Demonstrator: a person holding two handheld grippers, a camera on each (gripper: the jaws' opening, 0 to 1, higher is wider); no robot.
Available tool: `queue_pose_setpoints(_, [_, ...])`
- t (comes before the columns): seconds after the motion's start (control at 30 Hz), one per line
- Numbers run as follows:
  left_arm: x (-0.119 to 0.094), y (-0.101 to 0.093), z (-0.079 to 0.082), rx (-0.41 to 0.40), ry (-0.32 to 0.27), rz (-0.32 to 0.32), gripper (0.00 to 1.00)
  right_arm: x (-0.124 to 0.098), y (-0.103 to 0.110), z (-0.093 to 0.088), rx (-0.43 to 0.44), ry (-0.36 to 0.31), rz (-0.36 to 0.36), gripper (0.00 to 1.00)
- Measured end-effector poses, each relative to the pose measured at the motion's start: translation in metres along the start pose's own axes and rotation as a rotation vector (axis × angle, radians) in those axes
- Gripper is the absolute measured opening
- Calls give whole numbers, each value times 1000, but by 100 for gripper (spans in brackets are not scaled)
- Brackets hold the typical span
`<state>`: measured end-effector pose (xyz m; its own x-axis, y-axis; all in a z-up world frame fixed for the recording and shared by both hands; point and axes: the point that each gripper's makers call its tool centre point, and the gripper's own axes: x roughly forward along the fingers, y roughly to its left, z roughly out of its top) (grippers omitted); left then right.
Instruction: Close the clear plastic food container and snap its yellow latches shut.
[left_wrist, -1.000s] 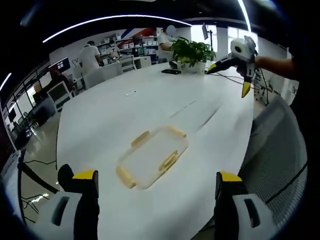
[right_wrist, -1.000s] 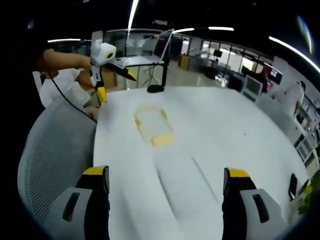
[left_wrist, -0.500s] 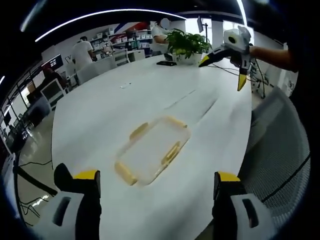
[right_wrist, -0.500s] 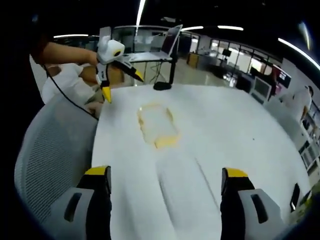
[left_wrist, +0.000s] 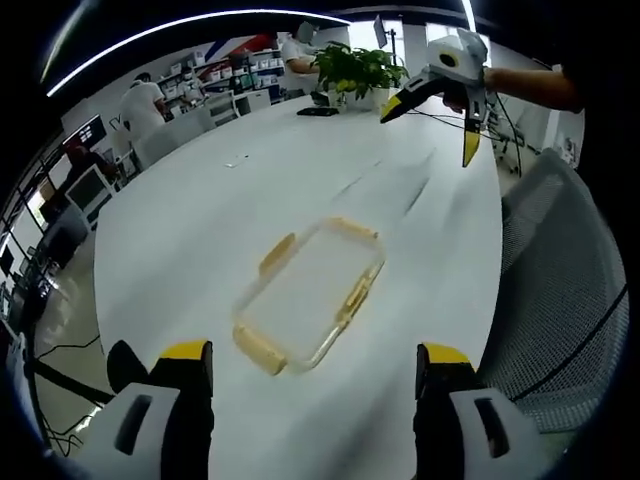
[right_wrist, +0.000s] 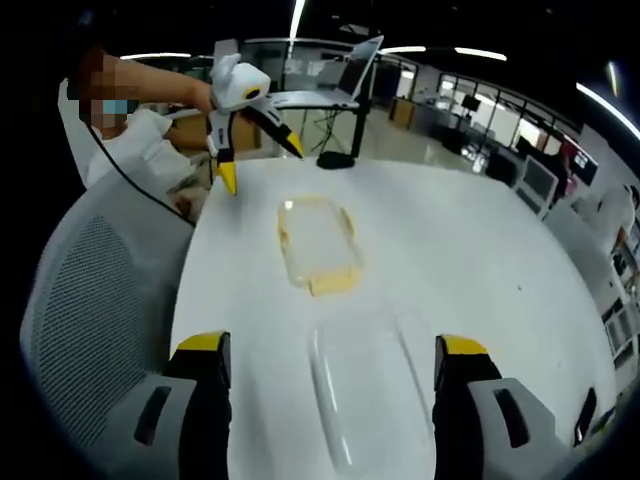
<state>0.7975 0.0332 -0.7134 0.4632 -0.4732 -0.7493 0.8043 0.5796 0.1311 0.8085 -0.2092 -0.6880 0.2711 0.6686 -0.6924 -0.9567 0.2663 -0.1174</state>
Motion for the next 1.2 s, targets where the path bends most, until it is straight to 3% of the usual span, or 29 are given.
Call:
queue_pose_setpoints(0.8, [23, 33, -11, 150, 119, -104, 62, 44, -5, 17, -17, 24, 49, 67])
queue_pose_setpoints(1.2, [39, 39, -17, 232, 176, -162, 53, 65, -6, 21, -21, 45, 81, 61])
